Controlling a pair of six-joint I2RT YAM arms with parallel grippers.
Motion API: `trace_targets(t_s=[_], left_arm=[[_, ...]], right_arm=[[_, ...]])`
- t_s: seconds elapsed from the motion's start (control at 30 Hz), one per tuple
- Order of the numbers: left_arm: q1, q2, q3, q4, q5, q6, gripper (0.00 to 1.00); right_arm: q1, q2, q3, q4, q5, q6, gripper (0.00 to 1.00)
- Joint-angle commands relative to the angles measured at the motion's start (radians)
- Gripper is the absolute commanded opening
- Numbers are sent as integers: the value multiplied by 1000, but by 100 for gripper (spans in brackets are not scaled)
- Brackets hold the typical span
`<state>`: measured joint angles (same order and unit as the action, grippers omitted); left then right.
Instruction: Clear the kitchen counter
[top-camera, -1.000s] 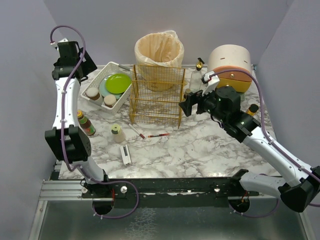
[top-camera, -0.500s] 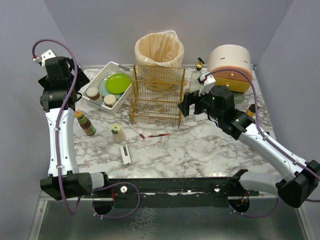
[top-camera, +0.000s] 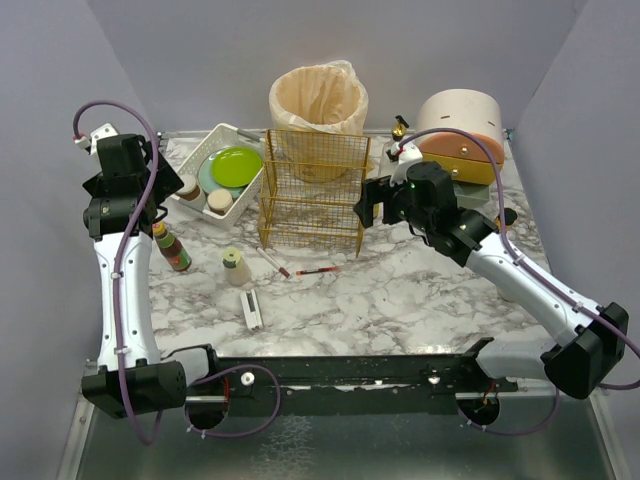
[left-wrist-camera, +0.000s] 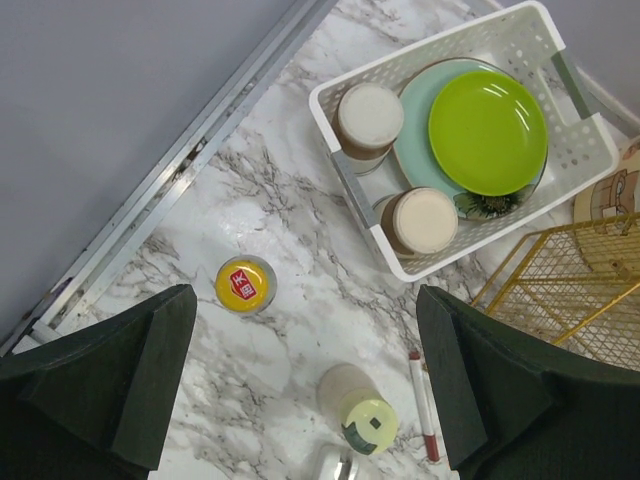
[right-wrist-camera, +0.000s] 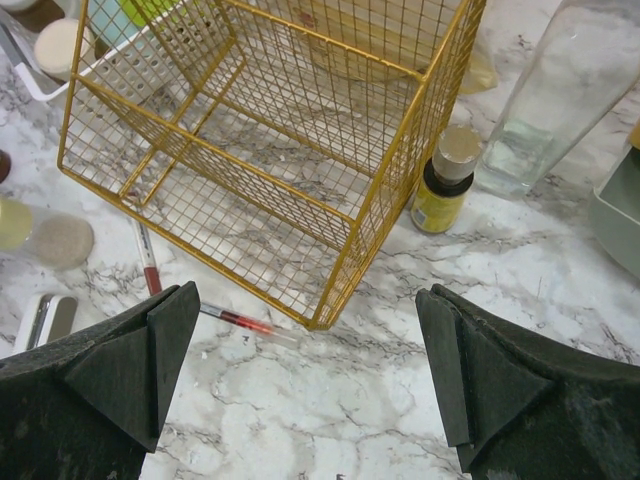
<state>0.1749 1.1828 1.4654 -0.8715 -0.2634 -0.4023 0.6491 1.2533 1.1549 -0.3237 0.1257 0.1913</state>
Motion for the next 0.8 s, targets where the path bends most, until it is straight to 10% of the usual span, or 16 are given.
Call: trace_targets(t_s=[0.0, 0.77], left_arm=[[6, -29, -44, -43, -25, -21, 99], [5, -12, -277, -52, -119, -70, 85]], right_arm=[[6, 22, 32, -38, -70, -15, 100], [6, 18, 22, -43, -207, -44, 100]])
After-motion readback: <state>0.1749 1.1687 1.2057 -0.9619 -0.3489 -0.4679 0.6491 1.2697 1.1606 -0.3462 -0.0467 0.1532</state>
